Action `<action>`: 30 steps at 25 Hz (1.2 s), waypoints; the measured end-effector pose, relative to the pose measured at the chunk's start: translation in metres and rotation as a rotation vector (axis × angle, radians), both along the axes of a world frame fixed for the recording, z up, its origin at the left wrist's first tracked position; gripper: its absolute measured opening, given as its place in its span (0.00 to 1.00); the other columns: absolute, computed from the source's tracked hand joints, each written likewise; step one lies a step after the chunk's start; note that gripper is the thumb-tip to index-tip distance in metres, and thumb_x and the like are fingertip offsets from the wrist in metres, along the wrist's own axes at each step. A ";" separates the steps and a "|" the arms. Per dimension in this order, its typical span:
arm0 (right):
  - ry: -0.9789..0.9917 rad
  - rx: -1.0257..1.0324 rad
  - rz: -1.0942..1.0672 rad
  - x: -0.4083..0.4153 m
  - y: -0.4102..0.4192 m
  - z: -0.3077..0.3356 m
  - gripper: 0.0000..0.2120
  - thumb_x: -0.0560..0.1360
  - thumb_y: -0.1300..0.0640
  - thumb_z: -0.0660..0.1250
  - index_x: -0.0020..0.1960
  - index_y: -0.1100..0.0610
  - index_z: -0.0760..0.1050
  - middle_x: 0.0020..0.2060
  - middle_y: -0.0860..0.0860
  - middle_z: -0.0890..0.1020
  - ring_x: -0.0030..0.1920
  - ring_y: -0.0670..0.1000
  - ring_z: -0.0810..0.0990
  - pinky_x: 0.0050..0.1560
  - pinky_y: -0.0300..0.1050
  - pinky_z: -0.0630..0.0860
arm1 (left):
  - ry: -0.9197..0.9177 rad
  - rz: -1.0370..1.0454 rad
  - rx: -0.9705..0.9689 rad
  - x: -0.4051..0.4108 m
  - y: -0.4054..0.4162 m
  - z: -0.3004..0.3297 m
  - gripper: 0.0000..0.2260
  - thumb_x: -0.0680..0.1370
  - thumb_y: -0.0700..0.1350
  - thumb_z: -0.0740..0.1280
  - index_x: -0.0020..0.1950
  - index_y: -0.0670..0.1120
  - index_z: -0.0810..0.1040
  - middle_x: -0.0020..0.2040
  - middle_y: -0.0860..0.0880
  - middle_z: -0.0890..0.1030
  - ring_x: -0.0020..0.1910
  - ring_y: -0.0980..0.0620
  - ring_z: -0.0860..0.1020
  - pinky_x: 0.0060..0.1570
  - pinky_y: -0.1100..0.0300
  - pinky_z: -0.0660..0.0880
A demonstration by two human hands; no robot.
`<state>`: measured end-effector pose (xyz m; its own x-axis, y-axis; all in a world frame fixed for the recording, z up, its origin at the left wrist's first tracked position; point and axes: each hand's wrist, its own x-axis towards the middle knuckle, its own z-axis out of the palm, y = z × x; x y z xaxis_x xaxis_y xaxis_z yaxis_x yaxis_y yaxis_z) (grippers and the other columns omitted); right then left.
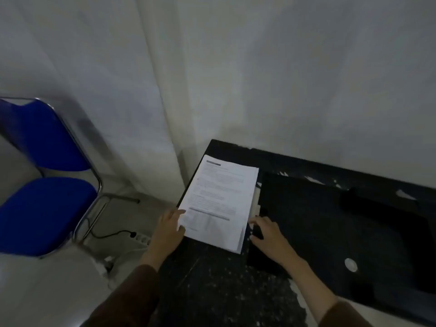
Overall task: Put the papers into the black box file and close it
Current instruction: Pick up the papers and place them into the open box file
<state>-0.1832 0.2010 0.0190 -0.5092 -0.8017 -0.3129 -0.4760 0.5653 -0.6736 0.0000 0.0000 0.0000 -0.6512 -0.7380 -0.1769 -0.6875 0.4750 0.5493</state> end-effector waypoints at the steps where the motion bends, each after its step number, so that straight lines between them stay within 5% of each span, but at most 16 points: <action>1: 0.021 0.049 0.013 0.005 -0.004 -0.006 0.17 0.76 0.57 0.62 0.63 0.49 0.65 0.60 0.52 0.70 0.62 0.52 0.67 0.61 0.50 0.70 | -0.053 -0.015 0.015 0.003 -0.003 -0.006 0.22 0.77 0.38 0.61 0.72 0.44 0.66 0.74 0.42 0.64 0.72 0.43 0.63 0.72 0.51 0.61; 5: -0.031 0.139 0.003 0.028 -0.014 -0.016 0.25 0.76 0.55 0.61 0.70 0.49 0.56 0.66 0.54 0.67 0.65 0.53 0.64 0.66 0.51 0.66 | -0.153 -0.098 0.070 0.011 -0.003 -0.019 0.24 0.79 0.40 0.60 0.75 0.46 0.59 0.78 0.43 0.55 0.76 0.45 0.55 0.75 0.52 0.56; 9: -0.238 -0.014 -0.263 0.054 -0.032 -0.021 0.31 0.75 0.61 0.62 0.72 0.53 0.51 0.67 0.57 0.61 0.67 0.55 0.60 0.71 0.54 0.58 | -0.207 -0.104 0.020 0.012 -0.002 -0.024 0.25 0.78 0.40 0.59 0.75 0.47 0.58 0.78 0.44 0.53 0.77 0.46 0.52 0.76 0.52 0.55; 15: -0.527 -0.129 -0.627 0.046 -0.050 -0.018 0.29 0.74 0.66 0.61 0.72 0.58 0.55 0.66 0.57 0.69 0.64 0.55 0.69 0.69 0.52 0.66 | -0.181 -0.089 -0.029 0.012 0.000 -0.027 0.25 0.78 0.39 0.60 0.75 0.46 0.60 0.78 0.44 0.55 0.76 0.46 0.54 0.75 0.53 0.56; 19: -0.589 -0.094 -0.591 0.042 -0.054 -0.016 0.24 0.76 0.68 0.56 0.70 0.58 0.56 0.61 0.55 0.71 0.55 0.48 0.70 0.60 0.45 0.69 | -0.148 -0.062 -0.014 0.009 -0.001 -0.029 0.24 0.77 0.38 0.61 0.73 0.46 0.63 0.77 0.44 0.58 0.76 0.46 0.54 0.75 0.52 0.58; 24: -0.579 -0.146 -0.627 0.038 -0.056 -0.016 0.23 0.74 0.72 0.53 0.67 0.57 0.60 0.56 0.53 0.73 0.52 0.48 0.72 0.56 0.48 0.74 | -0.052 0.016 0.026 0.005 0.001 -0.029 0.21 0.77 0.37 0.62 0.70 0.43 0.67 0.74 0.43 0.63 0.72 0.44 0.61 0.72 0.51 0.61; 27: -0.596 -0.166 -0.642 0.026 -0.046 -0.007 0.21 0.74 0.72 0.54 0.62 0.54 0.63 0.51 0.51 0.72 0.45 0.43 0.72 0.41 0.38 0.71 | 0.078 0.153 0.125 -0.008 0.004 -0.025 0.19 0.78 0.38 0.60 0.70 0.41 0.66 0.70 0.41 0.69 0.68 0.43 0.66 0.69 0.48 0.64; 30: -0.646 -0.148 -0.678 0.005 -0.025 0.004 0.18 0.75 0.70 0.55 0.57 0.50 0.63 0.45 0.46 0.73 0.42 0.44 0.72 0.37 0.40 0.73 | 0.200 0.269 0.317 -0.029 0.009 -0.017 0.20 0.80 0.41 0.58 0.72 0.41 0.64 0.69 0.39 0.70 0.67 0.43 0.69 0.67 0.49 0.67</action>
<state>-0.1780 0.1763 0.0227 -0.6446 -0.4531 -0.6158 0.4125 0.4720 -0.7791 -0.0291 0.0090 -0.0173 -0.4882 -0.8152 -0.3117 -0.6294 0.0815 0.7728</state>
